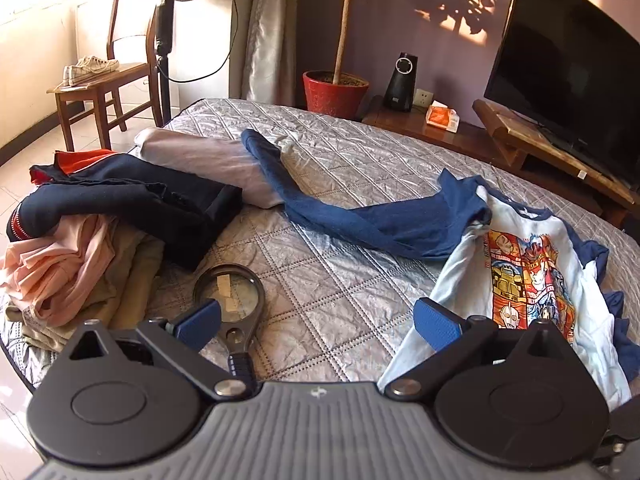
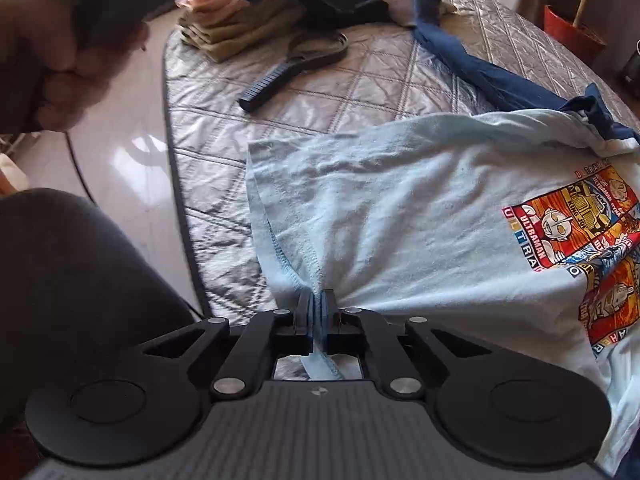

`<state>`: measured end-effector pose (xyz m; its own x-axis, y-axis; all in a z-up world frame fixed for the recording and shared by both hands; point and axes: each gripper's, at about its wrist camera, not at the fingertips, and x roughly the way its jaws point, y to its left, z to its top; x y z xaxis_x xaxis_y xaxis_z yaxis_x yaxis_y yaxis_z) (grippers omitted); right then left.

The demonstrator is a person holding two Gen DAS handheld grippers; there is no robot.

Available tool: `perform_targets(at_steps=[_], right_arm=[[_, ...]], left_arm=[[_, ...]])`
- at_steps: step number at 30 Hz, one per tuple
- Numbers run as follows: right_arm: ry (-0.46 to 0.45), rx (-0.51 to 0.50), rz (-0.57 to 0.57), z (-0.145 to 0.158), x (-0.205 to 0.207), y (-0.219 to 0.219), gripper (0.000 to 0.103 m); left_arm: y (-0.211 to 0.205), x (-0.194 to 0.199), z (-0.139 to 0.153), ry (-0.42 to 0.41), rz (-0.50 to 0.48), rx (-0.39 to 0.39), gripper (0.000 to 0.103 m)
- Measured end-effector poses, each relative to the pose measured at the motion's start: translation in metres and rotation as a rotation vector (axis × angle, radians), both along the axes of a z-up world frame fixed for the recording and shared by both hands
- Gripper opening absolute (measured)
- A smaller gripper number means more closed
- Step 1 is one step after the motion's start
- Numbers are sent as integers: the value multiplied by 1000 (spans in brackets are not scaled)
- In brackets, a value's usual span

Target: Fold clothes

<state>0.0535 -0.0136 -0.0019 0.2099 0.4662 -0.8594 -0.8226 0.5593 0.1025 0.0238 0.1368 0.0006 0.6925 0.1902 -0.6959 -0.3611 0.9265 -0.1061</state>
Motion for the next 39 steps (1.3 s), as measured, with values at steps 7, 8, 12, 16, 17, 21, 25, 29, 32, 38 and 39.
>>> perform_targets(at_steps=[7,8,12,16,17,21,25,29,32,38,39], right_arm=[[-93,210,-737,28,49,-154,78],[-128,166,-839,19,59,-180,75],[-77,160,-1025,-14,88,-240,71],[-41,105,-962,-40,102,-233,74],[-52,103,-931,-40,101,-228,52],[-80,65,-842,-36,102,-225,4],[-279,-42,-972,2,111,-276,4],[-501,-106,-1207,56,119,-344,6],[-482,-77,-1237,75,112,-353,11],[-67,283,-936,23,49,-277,47],[-2,280,-920,5,40,-264,46]], left_arm=[[-25,15,-8,16,-66,13,102],[-28,18,-10,20,-75,12,102],[-43,29,-10,21,-99,-2,102],[-54,39,-9,10,-108,9,102],[-57,42,-9,10,-110,9,102],[-70,52,-10,12,-123,7,102],[-77,58,-8,7,-124,-18,102],[-81,62,-8,-1,-119,-12,102],[-83,66,-11,17,-114,-22,102],[-89,69,-13,25,-129,6,102],[-90,70,-14,29,-133,8,102]])
